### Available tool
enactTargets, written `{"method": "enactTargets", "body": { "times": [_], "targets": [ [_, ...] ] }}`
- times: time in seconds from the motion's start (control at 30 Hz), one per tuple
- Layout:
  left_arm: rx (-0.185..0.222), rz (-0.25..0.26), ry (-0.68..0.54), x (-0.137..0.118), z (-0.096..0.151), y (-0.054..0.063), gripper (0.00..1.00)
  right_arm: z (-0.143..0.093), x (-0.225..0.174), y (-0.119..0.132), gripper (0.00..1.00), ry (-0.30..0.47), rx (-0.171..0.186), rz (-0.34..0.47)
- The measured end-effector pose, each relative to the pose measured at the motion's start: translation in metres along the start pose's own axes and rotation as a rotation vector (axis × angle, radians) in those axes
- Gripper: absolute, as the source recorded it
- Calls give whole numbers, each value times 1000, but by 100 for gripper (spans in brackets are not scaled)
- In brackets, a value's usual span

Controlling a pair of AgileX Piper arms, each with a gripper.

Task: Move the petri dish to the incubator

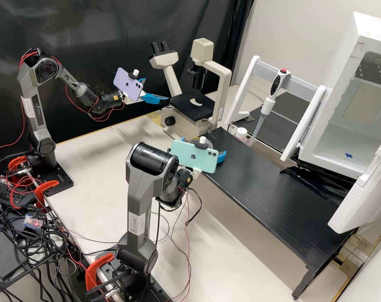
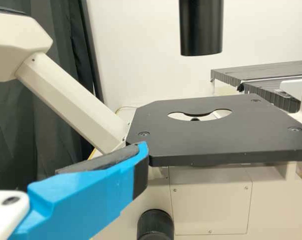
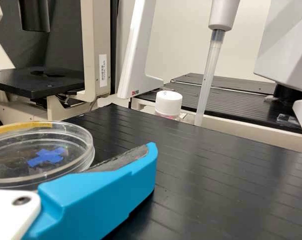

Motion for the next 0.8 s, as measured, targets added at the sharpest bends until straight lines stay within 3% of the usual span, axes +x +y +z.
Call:
{"method": "enactTargets", "body": {
  "times": [0.43,0.8],
  "targets": [
    [0,0,0,0,0,0,100,-1,0,-1,0,40,45,-45],
    [0,0,0,0,0,0,100,-3,-1,-2,0,56,33,-60]
  ]
}}
